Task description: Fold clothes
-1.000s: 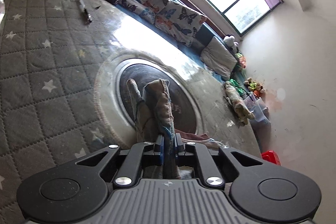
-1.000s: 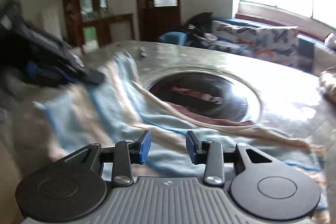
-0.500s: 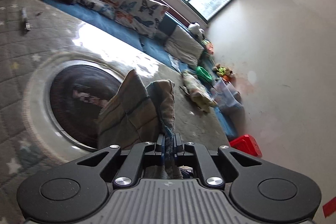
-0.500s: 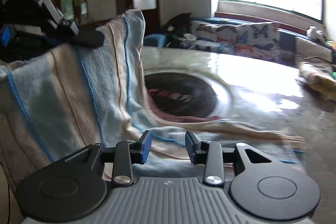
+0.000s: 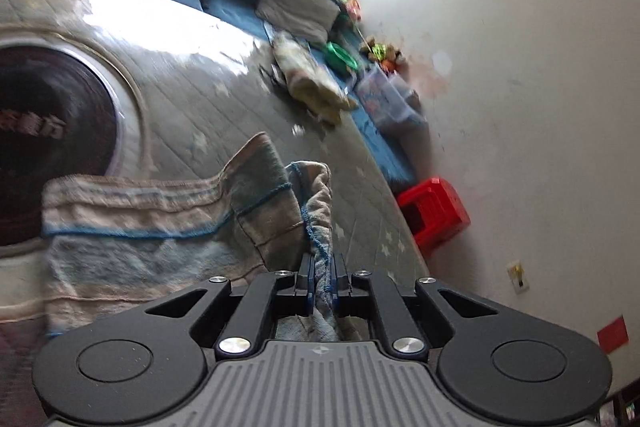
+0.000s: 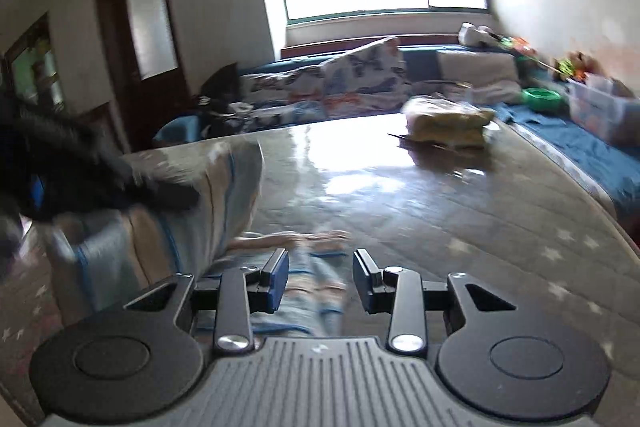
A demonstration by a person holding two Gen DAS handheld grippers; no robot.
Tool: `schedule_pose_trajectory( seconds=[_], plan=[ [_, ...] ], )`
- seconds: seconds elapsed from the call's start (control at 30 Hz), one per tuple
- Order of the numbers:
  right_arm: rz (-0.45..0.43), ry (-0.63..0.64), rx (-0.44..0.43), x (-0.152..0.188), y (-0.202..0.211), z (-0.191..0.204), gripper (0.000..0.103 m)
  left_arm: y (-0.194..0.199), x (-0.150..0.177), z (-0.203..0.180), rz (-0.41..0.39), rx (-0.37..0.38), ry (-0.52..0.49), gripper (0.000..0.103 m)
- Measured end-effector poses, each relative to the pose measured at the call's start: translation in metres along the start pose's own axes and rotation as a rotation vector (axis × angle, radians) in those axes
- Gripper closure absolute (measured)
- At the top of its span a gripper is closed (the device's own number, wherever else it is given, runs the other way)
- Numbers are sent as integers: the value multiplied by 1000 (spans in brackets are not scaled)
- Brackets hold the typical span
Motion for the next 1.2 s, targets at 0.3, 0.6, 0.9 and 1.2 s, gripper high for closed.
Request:
schedule_pose_trajectory(
  seconds=[0.3,0.6,0.9,1.2],
  plan=[
    [1,-96,-26,6,-1,-17,67,-7,10,7,-5,78,-15,65],
    [95,-169,-131,23,-35,4,66,54,14,46,-100,-116,-189,51],
    [112,-144,-121,14,-51,16,72,75,28,92,-127,-239,-201,40],
    [22,75,-61,-32,-47,40,96,76,29,97,-146,-271,-220,29]
  ],
)
Point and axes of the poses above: each gripper's, at about its wrist camera, not at the fingertips, and y roughly against the way its jaws point, z to its left, x to its underside, the point moved 9 cm from there along -y, roughly the way its jaws point, and after that the axes turned 9 degrees about y, right-handed, at the moved point
